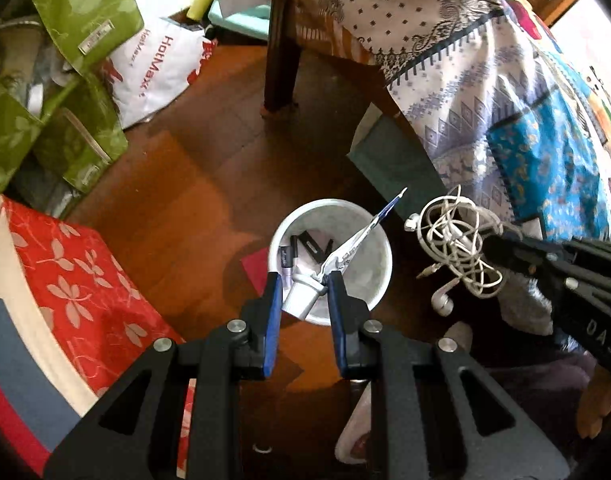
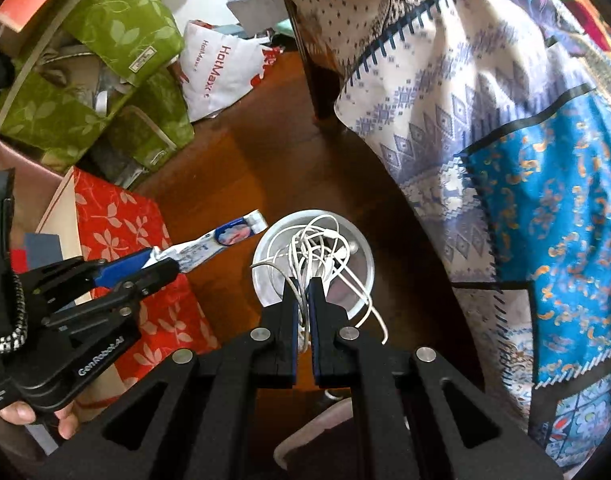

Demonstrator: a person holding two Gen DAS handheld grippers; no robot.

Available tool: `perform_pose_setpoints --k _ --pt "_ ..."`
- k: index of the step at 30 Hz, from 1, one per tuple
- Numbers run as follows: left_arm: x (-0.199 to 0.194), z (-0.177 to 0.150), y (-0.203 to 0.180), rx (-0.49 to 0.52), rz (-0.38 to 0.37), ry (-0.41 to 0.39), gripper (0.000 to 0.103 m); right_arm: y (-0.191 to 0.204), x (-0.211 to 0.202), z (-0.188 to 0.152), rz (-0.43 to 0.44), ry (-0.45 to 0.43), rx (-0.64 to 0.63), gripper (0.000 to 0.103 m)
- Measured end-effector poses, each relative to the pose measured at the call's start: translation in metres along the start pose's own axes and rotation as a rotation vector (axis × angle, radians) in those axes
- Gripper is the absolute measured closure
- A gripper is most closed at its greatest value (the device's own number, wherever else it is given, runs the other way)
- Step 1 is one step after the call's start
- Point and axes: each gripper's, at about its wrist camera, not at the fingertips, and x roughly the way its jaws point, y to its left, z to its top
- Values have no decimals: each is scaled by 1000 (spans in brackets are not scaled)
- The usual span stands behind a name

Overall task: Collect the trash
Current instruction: 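Open both tools to drop the cable and plastic item into the bucket, then move both tools back over the patterned mat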

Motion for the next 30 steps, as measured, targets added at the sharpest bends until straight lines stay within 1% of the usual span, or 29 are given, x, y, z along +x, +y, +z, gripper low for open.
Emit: perform_pose_setpoints --k 2,4,5,6,8,14,19,21,26,30 --pt "9 8 -2 -24 -23 18 81 -4 6 5 28 34 19 96" --pt "16 13 -3 -48 -41 38 81 -6 8 7 40 39 30 93" --pt "19 16 -5 -54 -44 53 79 -7 8 8 31 41 32 87" --pt "24 17 -7 -56 -47 70 77 -8 9 7 23 42 29 78" --pt "26 19 -10 -51 -45 79 77 -9 7 6 5 31 24 69" --pt "17 14 -23 17 -26 68 76 -13 -8 -2 -15 2 1 68" --pt "-20 9 -31 48 -29 -8 76 -12 -34 -10 -39 -57 -11 68" --pt "-41 7 -34 56 -38 -53 76 -13 -49 -14 -36 -88 -9 68" --pt "-94 2 -44 78 -53 -167 76 -12 -96 -26 -55 -203 -6 68" --pt "-145 -6 -58 101 -76 -280 76 -14 -140 -40 -56 -305 8 68"
